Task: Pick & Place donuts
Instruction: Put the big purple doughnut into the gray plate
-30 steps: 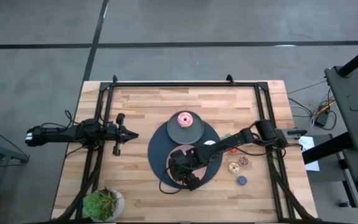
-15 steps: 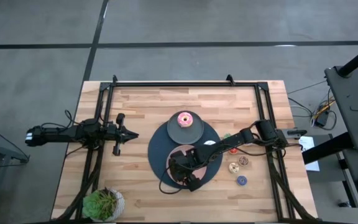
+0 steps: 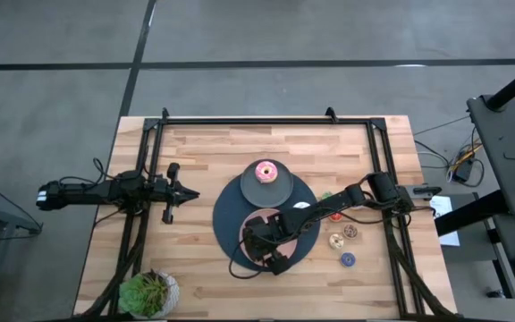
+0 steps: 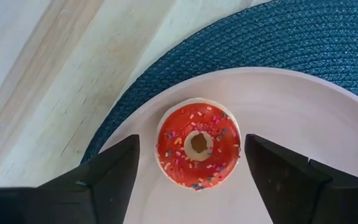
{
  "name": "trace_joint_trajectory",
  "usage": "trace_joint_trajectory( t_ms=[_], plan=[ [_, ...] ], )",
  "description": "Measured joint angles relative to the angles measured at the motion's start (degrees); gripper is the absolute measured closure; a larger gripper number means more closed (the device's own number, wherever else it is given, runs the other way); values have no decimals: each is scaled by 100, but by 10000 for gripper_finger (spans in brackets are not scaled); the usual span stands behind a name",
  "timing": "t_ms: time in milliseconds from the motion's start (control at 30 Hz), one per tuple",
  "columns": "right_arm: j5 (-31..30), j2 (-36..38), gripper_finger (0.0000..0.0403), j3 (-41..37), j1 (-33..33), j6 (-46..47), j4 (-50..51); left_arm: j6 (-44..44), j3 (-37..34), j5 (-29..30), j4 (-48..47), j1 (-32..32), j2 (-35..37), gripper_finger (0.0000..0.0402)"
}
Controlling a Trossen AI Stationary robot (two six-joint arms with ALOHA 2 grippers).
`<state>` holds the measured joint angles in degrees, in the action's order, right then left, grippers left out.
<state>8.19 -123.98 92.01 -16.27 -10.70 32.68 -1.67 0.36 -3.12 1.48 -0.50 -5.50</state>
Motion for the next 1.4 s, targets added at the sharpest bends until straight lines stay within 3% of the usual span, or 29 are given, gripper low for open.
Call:
trace_joint_trajectory(
  t_ms=[533, 800, 1400],
  plan=[
    [-80, 798, 125, 125, 62, 20, 617, 1, -2, 1, -2, 1, 0, 402],
    [-84, 1233, 128, -214, 327, 305, 996, 2, -2, 0, 0, -1, -2, 402],
    [-236, 3202, 132, -2715, 1035, 1060, 549, 1, -2, 1, -2, -1, -2, 402]
  ],
)
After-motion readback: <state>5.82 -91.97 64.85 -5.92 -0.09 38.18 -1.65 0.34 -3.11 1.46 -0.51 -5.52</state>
